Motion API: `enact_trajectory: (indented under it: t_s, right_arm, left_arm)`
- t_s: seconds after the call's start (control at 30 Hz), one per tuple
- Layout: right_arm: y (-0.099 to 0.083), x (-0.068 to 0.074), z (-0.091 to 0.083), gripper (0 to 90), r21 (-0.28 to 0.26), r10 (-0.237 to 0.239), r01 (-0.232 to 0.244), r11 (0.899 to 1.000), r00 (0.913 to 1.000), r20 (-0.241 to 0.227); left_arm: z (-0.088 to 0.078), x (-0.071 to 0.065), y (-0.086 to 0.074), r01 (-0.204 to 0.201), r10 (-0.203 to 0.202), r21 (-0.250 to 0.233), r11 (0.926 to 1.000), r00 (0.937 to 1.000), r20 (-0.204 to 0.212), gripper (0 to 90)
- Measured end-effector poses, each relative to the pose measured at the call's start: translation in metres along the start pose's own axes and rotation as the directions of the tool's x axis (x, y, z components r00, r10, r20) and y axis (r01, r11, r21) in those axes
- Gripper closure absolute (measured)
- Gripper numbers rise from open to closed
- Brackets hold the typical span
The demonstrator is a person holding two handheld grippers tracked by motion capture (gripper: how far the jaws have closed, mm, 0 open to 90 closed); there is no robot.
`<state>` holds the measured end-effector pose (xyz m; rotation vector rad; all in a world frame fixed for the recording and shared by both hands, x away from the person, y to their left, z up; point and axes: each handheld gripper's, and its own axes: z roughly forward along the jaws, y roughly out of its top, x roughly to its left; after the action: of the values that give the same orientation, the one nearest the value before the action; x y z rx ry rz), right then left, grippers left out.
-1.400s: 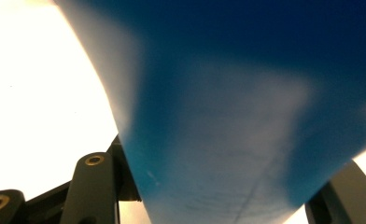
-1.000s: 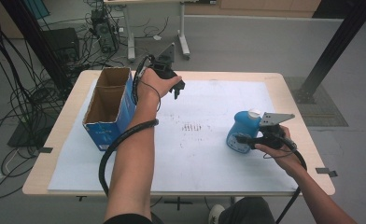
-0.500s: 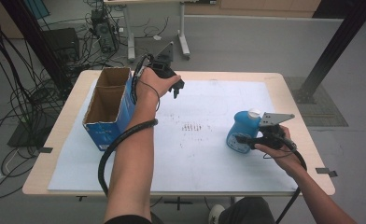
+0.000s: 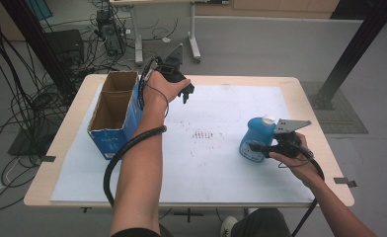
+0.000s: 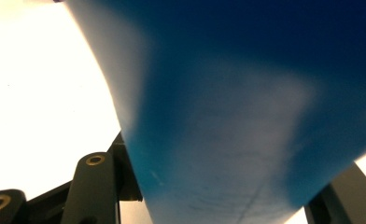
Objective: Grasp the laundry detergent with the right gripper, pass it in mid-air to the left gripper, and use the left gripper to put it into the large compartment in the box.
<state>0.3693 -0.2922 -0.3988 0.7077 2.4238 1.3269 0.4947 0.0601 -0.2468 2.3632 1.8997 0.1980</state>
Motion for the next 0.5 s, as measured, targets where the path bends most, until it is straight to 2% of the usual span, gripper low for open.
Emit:
enact_trajectory:
  t_s: [0.5]
  right_arm:
    - [0.0001,-0.0008,-0.0003,43.7,0.003,0.007,-0.007,1.000,1.0000,-0.004]
  left_arm:
    - [-0.0030,-0.0013,-0.0003,-0.003,0.003,-0.003,1.0000,1.0000,-0.007,5.6]
